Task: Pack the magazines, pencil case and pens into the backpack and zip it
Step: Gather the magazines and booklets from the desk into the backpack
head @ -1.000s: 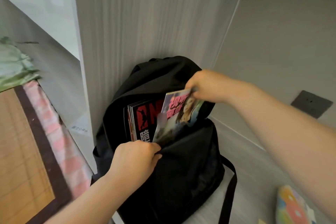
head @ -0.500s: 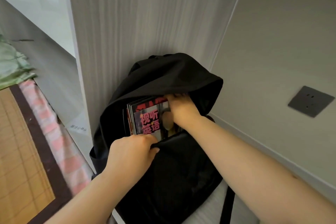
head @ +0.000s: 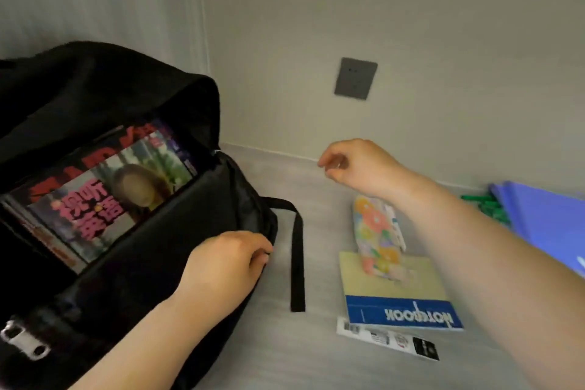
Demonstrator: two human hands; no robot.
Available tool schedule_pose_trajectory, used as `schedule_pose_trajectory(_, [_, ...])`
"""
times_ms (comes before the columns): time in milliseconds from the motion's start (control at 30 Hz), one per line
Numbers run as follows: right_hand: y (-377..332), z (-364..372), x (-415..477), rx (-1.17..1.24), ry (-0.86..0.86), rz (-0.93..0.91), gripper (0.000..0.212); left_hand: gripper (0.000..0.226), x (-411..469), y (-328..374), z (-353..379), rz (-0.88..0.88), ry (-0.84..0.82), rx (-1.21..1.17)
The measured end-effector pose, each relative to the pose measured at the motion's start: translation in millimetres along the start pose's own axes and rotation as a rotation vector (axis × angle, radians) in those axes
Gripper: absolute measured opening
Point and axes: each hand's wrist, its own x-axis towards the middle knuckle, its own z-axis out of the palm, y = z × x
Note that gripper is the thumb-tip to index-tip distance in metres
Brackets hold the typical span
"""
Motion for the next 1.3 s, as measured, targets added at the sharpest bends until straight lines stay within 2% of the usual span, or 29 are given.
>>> schedule_pose_trajectory(133, [84, -11, -73, 0.051, -0.059, 0.326, 0.022, 0.022, 13, 31, 48, -0.002, -0.190, -0.070])
schedule_pose_trajectory(333, [182, 19, -164, 0.074, -0.168, 0.718, 0.025, 0.015, 20, 64, 110, -0.161, -0.475, -0.080])
schedule_pose_trajectory(467, [216, 49, -193, 0.197, -0.161, 0.836, 0.041, 0.036, 19, 86, 148, -0.210, -0.591, -0.036])
schedule_pose_trajectory(567, [229, 64, -200, 0.391, -0.055, 0.923, 0.048, 0.046, 15, 101, 171, -0.339, -0.517, -0.159])
schedule_pose_trajectory(667, [233, 72, -192, 0.611, 0.061, 1.010, 0.050, 0.058, 20, 110, 183, -0.608, -0.287, -0.349])
schedule_pose_trajectory(733, [234, 77, -184, 0.778, 0.061, 1.063, 0.051, 0.068, 30, 114, 187, -0.765, -0.249, -0.470])
schedule_pose_trajectory(767, [234, 80, -181, 0.807, 0.036, 1.070, 0.044, 0.069, 36, 116, 187, -0.838, -0.235, -0.551])
schedule_pose_trajectory(833, [231, 81, -176, 0.769, -0.045, 1.053, 0.012, 0.067, 44, 119, 187, -0.947, -0.196, -0.672])
schedule_pose_trajectory(867, [230, 82, -174, 0.757, -0.077, 1.041, 0.006, 0.067, 46, 120, 187, -0.963, -0.195, -0.672])
schedule_pose_trajectory(1000, [230, 88, -171, 0.770, -0.129, 1.029, 0.021, 0.056, 44, 120, 184, -1.007, -0.264, -0.652])
schedule_pose_trajectory(1100, [231, 83, -173, 0.811, -0.197, 0.988, 0.008, 0.041, 41, 117, 179, -1.032, -0.330, -0.794])
schedule_pose_trajectory(1200, [239, 70, -181, 0.928, -0.193, 0.974, 0.022, 0.027, 36, 121, 171, -1.018, -0.383, -0.903])
schedule_pose_trajectory(1300, [245, 51, -196, 1.054, -0.176, 0.933, 0.018, 0.014, 25, 132, 161, -0.954, -0.485, -1.006])
